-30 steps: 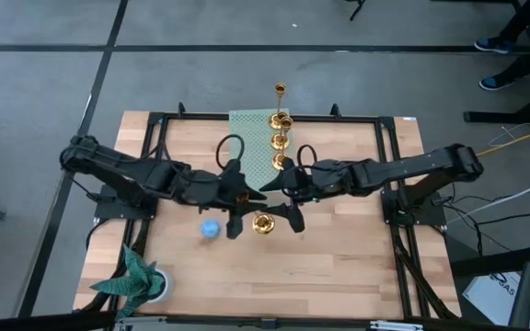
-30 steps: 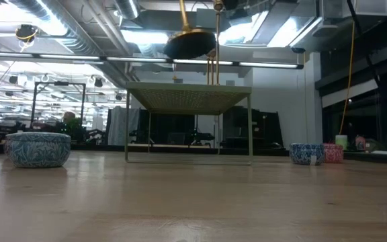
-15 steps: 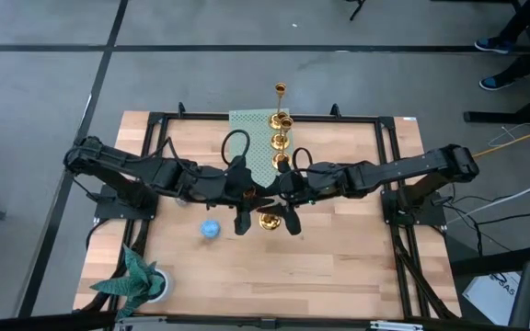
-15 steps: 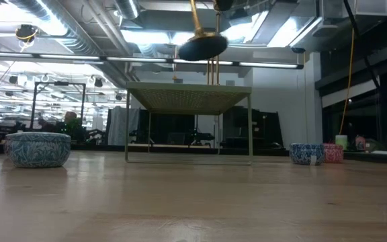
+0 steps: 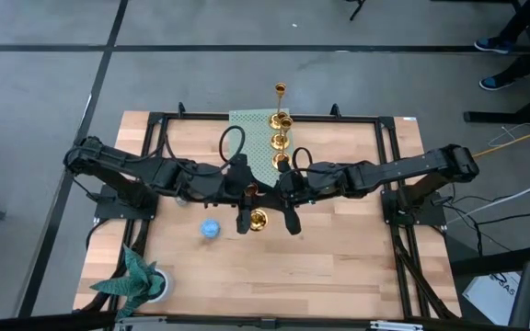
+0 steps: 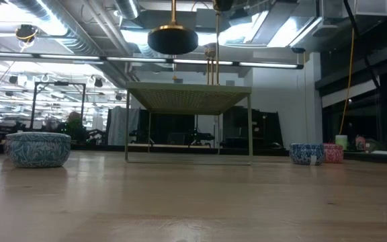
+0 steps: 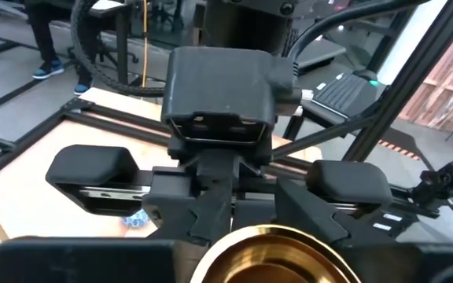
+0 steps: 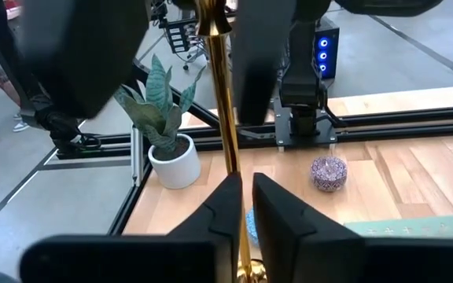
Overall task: Pick & Place candle stick holders
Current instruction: Align the gold candle holder with the other gold candle holders on the shelf
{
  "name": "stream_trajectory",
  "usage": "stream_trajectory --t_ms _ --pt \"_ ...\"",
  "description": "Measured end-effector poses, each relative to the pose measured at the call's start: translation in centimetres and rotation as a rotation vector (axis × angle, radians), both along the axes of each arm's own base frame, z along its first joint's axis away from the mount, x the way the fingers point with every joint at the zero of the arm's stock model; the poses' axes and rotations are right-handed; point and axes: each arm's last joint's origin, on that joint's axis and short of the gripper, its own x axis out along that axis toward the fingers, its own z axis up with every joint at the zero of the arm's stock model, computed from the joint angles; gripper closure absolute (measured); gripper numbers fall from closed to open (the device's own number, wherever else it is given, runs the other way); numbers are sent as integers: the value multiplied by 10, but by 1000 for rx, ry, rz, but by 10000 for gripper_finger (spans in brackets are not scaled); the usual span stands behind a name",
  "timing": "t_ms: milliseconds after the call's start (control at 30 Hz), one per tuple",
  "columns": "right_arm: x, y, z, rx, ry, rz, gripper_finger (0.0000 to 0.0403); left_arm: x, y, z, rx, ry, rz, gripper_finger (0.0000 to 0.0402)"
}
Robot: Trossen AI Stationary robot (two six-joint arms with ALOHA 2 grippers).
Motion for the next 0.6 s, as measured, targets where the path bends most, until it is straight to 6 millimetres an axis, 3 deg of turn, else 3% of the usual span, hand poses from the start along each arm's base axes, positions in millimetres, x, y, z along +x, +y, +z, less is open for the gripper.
stream_trajectory --t_ms 200,600 --pt "0 1 1 11 -9 18 356 0 0 0 1 -1 4 308" --pt "2 0 10 52 -97 -29 220 0 0 2 -1 -19 13 305"
